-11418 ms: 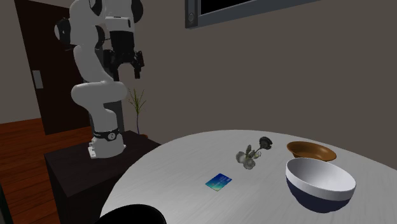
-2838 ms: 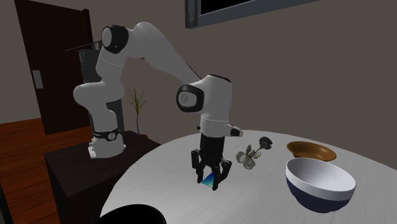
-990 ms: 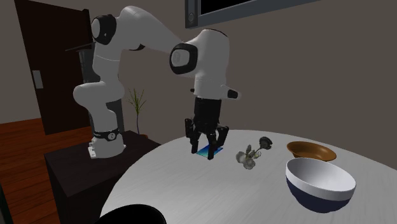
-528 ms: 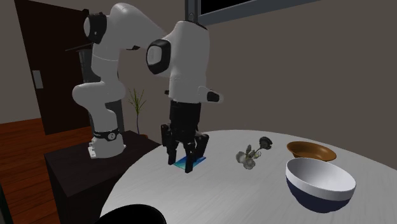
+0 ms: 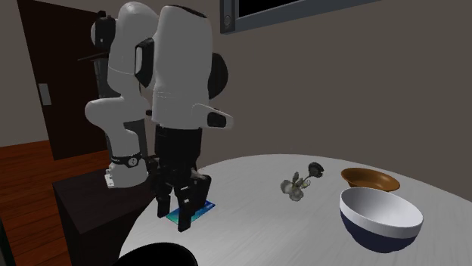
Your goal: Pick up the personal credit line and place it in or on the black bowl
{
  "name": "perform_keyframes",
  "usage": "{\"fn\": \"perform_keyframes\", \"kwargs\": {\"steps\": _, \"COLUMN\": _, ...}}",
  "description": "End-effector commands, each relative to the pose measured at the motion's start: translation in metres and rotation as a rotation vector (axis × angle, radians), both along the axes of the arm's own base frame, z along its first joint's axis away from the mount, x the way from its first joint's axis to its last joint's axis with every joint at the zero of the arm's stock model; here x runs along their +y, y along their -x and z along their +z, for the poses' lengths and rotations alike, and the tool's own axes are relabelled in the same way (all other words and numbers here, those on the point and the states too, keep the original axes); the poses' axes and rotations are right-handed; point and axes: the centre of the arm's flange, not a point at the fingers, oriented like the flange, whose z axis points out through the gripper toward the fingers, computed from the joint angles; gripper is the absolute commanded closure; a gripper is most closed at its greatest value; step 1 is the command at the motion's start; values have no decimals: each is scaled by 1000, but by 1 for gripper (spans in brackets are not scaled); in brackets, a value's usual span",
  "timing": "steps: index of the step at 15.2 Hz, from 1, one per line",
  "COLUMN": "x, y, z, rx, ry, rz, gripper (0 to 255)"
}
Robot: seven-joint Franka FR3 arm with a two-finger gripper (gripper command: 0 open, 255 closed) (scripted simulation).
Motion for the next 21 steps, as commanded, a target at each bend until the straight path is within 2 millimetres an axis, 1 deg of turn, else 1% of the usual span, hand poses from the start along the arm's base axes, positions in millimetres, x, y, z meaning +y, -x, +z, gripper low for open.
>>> {"fn": "perform_keyframes", "kwargs": {"steps": 1, "x": -27, "y": -1, "z": -1, "rx": 0, "ry": 0, "rz": 1, "gripper": 255}}
{"fn": "perform_keyframes", "kwargs": {"steps": 6, "x": -92, "y": -4, "z": 2, "rx": 0, "ry": 0, "rz": 1, "gripper": 255}}
{"fn": "perform_keyframes", "kwargs": {"steps": 7, "x": -101, "y": -4, "z": 2, "rx": 0, "ry": 0, "rz": 1, "gripper": 255}}
{"fn": "perform_keyframes", "kwargs": {"steps": 21, "x": -101, "y": -4, "z": -72, "rx": 0, "ry": 0, "rz": 1, "gripper": 255}}
